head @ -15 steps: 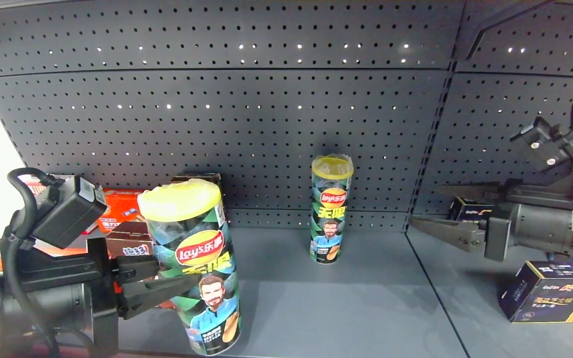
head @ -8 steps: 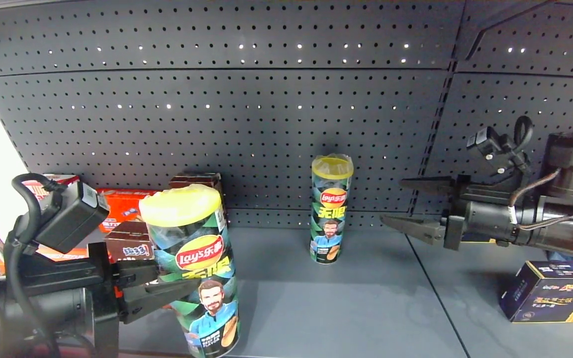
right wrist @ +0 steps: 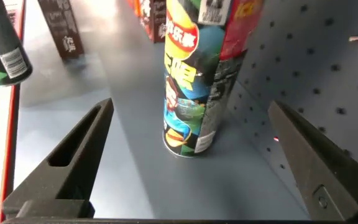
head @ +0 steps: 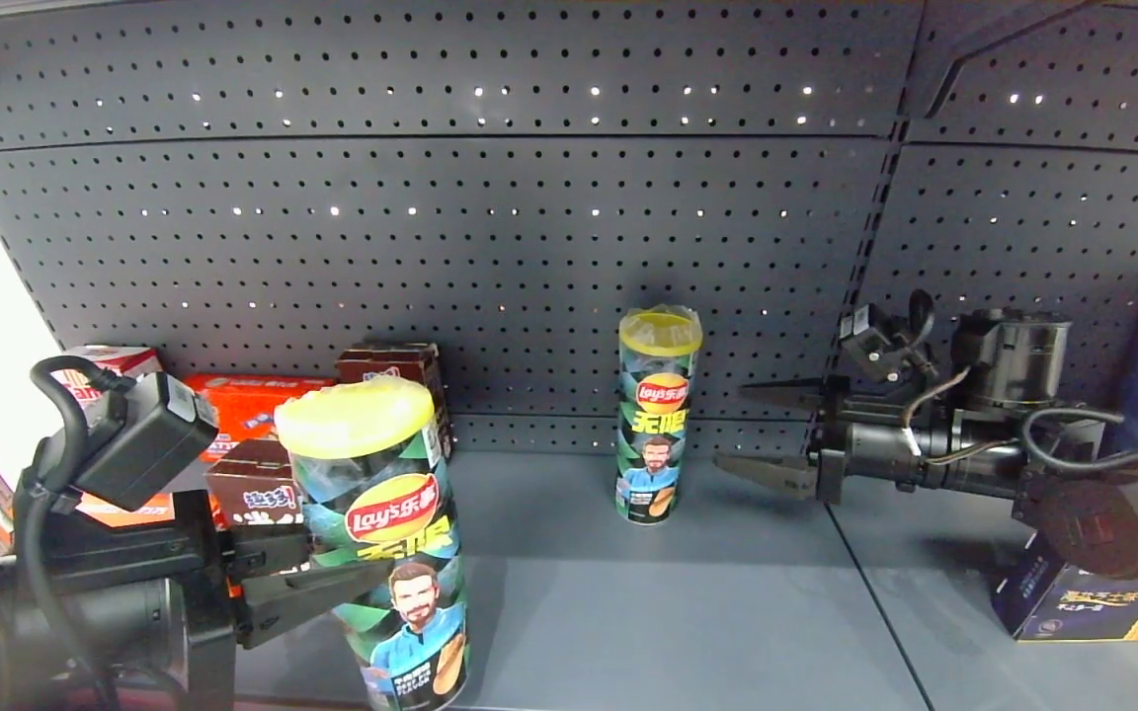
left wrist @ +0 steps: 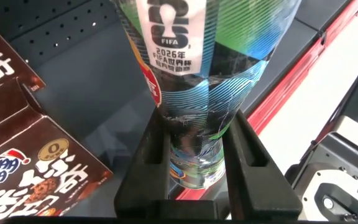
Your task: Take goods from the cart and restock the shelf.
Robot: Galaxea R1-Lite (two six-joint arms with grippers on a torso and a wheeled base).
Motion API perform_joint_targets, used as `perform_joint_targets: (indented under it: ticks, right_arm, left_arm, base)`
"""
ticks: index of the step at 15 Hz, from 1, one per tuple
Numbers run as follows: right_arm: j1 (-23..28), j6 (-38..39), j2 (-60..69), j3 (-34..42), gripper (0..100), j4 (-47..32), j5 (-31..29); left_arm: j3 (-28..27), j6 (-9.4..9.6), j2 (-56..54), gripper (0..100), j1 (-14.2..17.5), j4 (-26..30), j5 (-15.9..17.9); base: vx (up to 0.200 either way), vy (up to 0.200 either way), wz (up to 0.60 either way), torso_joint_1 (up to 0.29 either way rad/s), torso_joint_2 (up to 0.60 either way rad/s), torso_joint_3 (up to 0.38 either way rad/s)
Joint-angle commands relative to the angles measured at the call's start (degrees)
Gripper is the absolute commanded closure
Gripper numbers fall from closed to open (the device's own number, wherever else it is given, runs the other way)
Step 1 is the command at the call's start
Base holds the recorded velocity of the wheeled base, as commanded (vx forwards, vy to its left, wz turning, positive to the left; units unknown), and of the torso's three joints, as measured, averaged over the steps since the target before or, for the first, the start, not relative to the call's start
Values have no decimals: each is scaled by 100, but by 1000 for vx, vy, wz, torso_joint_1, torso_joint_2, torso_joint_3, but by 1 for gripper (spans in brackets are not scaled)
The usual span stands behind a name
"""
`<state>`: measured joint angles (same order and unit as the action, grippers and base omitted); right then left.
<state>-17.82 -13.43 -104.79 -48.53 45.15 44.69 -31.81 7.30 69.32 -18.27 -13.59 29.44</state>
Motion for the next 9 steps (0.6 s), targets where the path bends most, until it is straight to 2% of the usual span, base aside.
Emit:
perform_joint_targets:
  ticks: [1,9]
  right_arm:
    - [7,-1,-314,-148,0,2,40]
    - [-116,25,-789,-728,0,-261,31]
  left_arm:
    - [-1,-1,3,100,-1,-3,0]
    - [227,-1,3,100,8,-3,-17]
  base:
    - [0,0,0,0,0,0]
    - [0,0,0,0,0,0]
